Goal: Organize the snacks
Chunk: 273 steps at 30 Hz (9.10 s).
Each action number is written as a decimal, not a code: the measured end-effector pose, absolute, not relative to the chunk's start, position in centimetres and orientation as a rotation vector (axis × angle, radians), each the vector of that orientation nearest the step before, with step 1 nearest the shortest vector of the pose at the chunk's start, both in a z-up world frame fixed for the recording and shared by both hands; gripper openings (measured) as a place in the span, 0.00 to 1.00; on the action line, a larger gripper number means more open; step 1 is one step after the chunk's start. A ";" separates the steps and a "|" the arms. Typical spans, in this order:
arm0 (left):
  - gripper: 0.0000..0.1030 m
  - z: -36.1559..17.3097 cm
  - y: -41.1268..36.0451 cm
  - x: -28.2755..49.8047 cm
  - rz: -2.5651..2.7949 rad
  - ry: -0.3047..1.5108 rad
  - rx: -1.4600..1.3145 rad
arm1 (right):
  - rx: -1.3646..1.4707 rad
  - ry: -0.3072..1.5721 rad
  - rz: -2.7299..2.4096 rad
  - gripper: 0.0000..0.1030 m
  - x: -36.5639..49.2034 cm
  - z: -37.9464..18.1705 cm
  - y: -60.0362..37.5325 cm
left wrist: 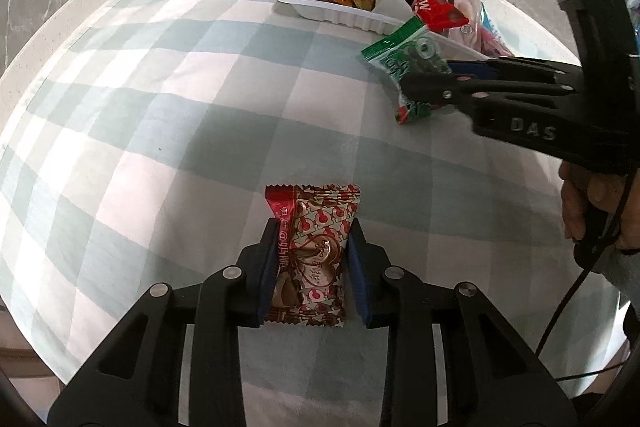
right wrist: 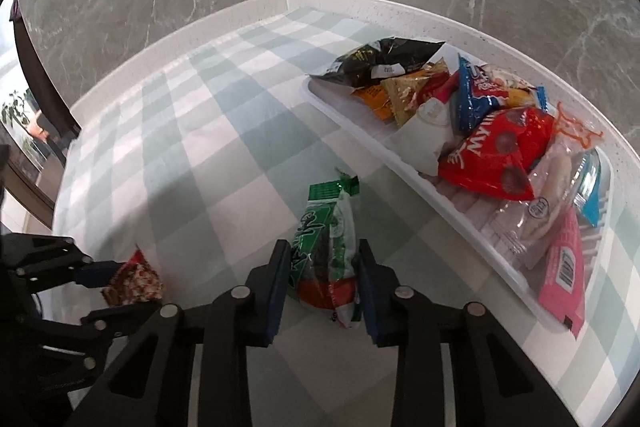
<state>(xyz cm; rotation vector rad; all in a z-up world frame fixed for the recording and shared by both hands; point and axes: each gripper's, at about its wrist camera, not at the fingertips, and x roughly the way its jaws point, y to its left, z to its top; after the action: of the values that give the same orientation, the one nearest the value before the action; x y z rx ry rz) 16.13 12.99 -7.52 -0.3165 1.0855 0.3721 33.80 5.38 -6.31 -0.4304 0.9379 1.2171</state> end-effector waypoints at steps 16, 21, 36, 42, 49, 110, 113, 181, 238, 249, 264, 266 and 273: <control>0.28 -5.1 12.7 14.2 0.323 1.010 -0.327 | -0.287 0.996 1.190 0.34 32.4 -4.5 1.9; 0.28 -3.9 12.7 14.4 0.292 0.991 -0.318 | -0.244 1.003 1.169 0.34 32.2 -3.7 0.8; 0.28 -0.9 14.6 18.8 0.183 0.935 -0.305 | -0.112 0.993 1.045 0.34 35.5 -1.2 -1.8; 0.28 0.0 15.4 21.5 0.147 0.918 -0.290 | -0.066 0.992 1.003 0.34 37.4 -0.7 -2.3; 0.28 1.2 16.4 24.8 0.121 0.894 -0.273 | -0.012 0.989 0.956 0.34 40.1 0.0 -2.3; 0.44 -3.7 20.9 45.8 0.108 0.935 -0.190 | -0.073 0.931 0.911 0.35 49.6 -1.0 6.9; 0.44 -3.2 20.8 45.3 0.112 0.926 -0.192 | -0.073 0.920 0.910 0.39 49.3 -0.7 6.5; 0.98 9.7 8.4 21.4 0.036 0.738 -0.108 | 0.051 0.707 0.665 1.00 29.1 10.1 -13.7; 0.98 7.4 9.9 19.2 0.021 0.782 -0.102 | 0.042 0.722 0.670 1.00 27.4 9.8 -12.6; 0.98 7.3 9.8 20.1 0.000 0.775 -0.097 | 0.047 0.726 0.668 1.00 27.4 9.5 -12.6; 0.98 9.6 7.2 19.2 0.188 0.596 0.180 | 0.058 0.725 0.678 1.00 27.5 9.5 -12.0; 0.98 9.7 6.7 18.8 0.225 0.573 0.213 | 0.062 0.728 0.680 1.00 27.6 9.5 -12.0; 0.98 9.8 7.2 18.6 0.251 0.581 0.155 | 0.070 0.734 0.687 1.00 27.4 9.4 -11.8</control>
<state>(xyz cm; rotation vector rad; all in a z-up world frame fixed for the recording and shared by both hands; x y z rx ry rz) 18.60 7.25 9.76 0.1548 0.5806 0.2514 27.40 -11.82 9.35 0.0702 0.7339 0.6866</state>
